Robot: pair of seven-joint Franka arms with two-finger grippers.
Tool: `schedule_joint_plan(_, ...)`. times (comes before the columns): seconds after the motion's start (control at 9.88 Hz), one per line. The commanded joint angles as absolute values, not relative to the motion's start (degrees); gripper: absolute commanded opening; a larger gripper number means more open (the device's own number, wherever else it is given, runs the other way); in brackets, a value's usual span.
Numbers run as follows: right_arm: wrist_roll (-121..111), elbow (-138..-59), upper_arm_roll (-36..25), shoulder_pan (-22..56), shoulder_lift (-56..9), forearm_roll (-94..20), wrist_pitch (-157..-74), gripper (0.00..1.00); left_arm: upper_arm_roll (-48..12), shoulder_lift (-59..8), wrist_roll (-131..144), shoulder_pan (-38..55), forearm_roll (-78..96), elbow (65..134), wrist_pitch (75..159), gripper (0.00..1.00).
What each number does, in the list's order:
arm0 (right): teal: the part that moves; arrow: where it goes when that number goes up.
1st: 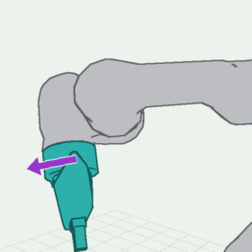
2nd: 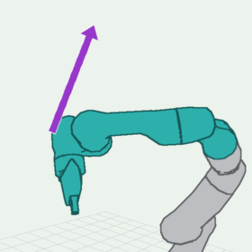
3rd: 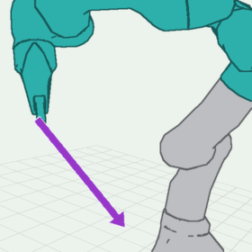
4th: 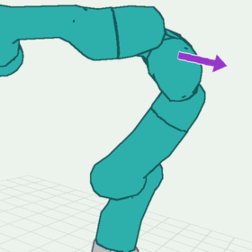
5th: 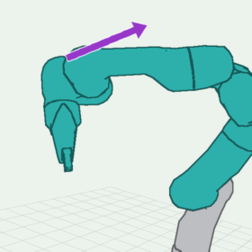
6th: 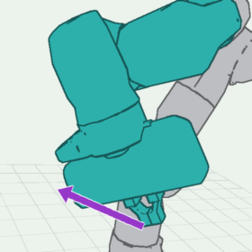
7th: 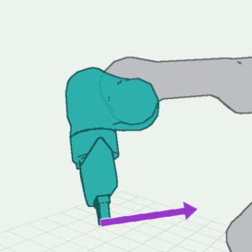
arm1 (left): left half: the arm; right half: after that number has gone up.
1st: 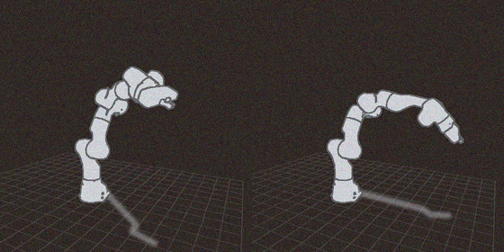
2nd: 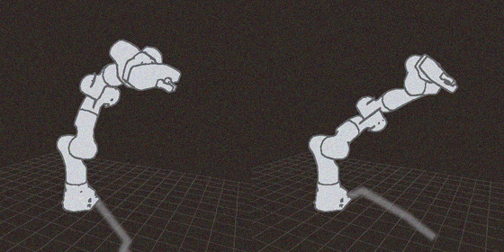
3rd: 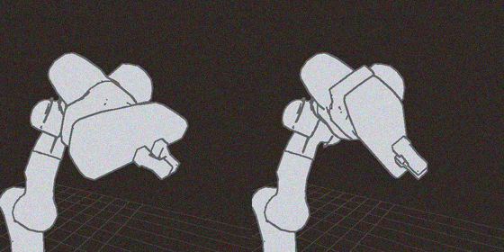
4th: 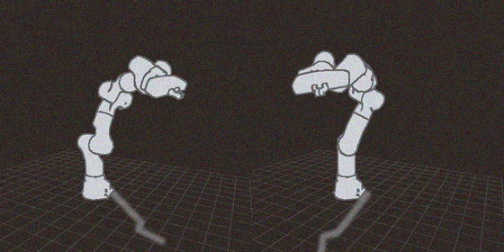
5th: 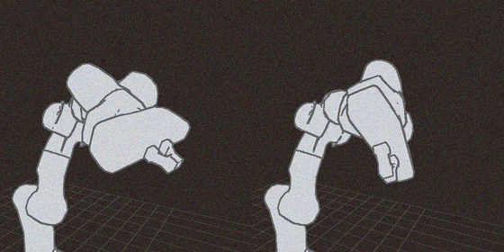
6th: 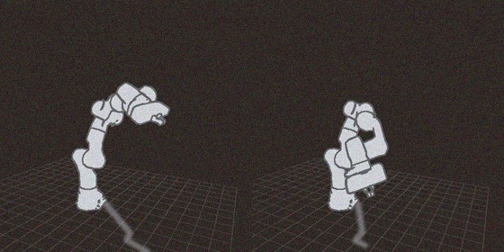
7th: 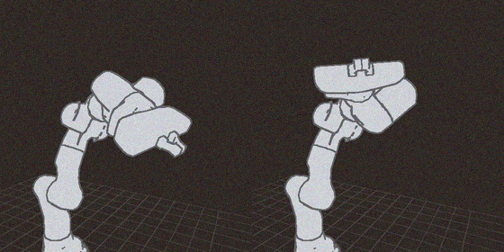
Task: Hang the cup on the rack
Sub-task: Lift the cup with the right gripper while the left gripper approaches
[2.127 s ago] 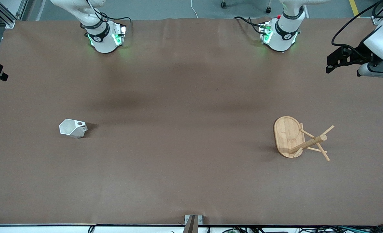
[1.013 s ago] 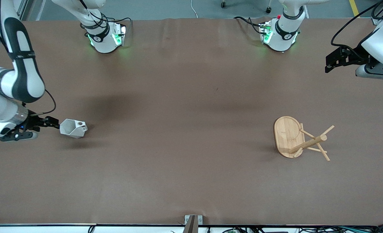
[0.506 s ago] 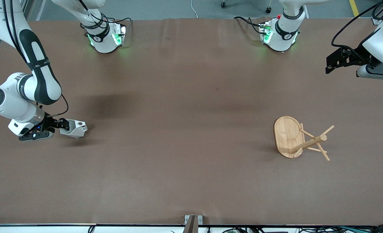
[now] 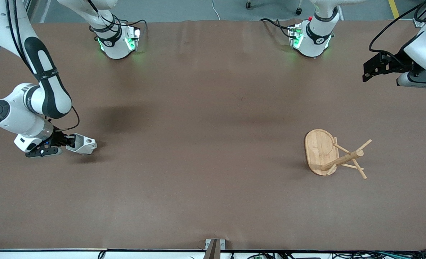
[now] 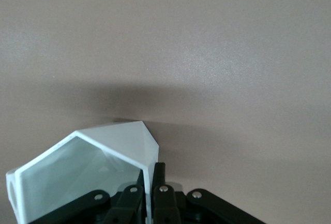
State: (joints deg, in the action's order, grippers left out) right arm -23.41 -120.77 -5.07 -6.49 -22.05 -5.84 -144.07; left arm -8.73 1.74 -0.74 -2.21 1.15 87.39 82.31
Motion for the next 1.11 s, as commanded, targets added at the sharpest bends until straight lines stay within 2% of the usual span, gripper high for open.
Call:
schedule_joint_plan(0.0, -24.61, -120.94, -5.1, -6.15, -21.1, -6.77, -143.19, 0.0, -8.96, 0.18, -1.49, -2.46, 1.23, 87.98, 82.53, 1.0)
schedule_joint_plan(0.2, -24.17, -115.09, -4.49, -5.98, -17.25, -7.81, -130.6, 0.01, -8.96, -0.44, -1.49, -2.55, 1.32, 87.98, 82.62, 1.0)
schedule_joint_plan(0.41, -23.91, -106.21, -3.87, -3.97, -16.61, -17.34, -116.43, 0.01, -8.96, -1.49, -1.49, -2.55, 1.32, 87.89, 83.23, 1.0)
schedule_joint_plan(0.61, -18.49, -105.29, 1.11, -2.29, -14.77, -26.24, -115.05, 0.01, -8.96, -2.37, -1.41, -2.46, 1.32, 87.72, 83.5, 1.0)
schedule_joint_plan(0.71, -14.45, -105.21, 6.45, -2.2, -14.85, -32.89, -116.7, 0.01, -8.96, -2.46, -1.15, -2.37, 1.32, 87.37, 83.5, 1.0)
schedule_joint_plan(1.01, -11.07, -105.12, 17.02, -0.27, -15.47, -41.97, -121.46, 0.01, -9.05, -2.46, -1.49, -2.11, 1.93, 87.54, 83.5, 1.0)
